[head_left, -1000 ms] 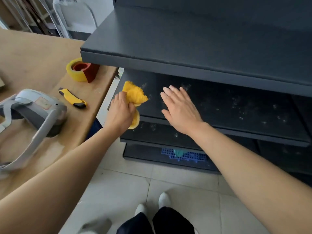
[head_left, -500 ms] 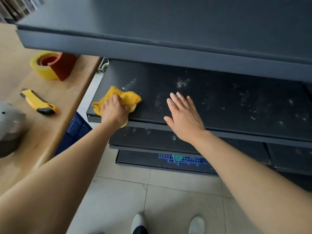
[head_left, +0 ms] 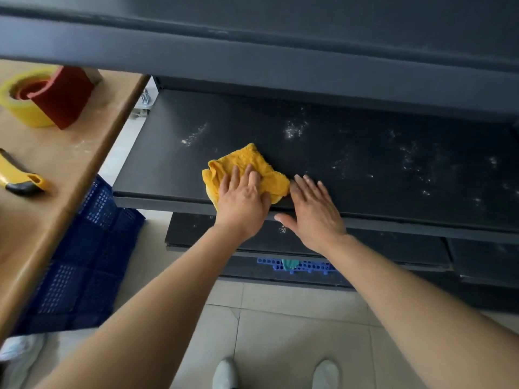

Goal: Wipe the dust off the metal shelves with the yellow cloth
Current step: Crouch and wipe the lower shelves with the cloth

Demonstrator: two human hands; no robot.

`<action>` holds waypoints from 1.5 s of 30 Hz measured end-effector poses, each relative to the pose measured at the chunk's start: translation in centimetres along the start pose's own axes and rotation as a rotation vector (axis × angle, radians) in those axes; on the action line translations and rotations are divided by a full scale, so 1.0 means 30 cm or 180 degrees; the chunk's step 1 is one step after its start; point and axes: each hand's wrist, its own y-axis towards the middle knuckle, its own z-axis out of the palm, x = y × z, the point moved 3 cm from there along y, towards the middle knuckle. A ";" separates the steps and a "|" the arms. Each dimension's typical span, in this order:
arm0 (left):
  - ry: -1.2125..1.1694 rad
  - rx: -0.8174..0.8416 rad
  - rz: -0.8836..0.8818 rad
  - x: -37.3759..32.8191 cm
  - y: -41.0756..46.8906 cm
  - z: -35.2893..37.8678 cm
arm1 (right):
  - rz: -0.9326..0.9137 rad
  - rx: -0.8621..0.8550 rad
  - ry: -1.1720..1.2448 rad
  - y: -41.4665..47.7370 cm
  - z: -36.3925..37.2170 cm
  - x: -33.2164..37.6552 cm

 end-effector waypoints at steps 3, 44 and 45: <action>-0.0020 -0.0258 -0.0038 0.065 -0.011 -0.019 | -0.0063 0.0051 0.0052 0.017 -0.005 0.011; -0.0374 -0.0157 -0.1182 0.252 0.317 -0.137 | 0.0488 -0.0125 0.0333 0.060 -0.023 -0.077; -0.0411 -0.0093 -0.1080 0.220 0.332 -0.127 | 0.0476 -0.0130 0.0327 0.057 -0.024 -0.084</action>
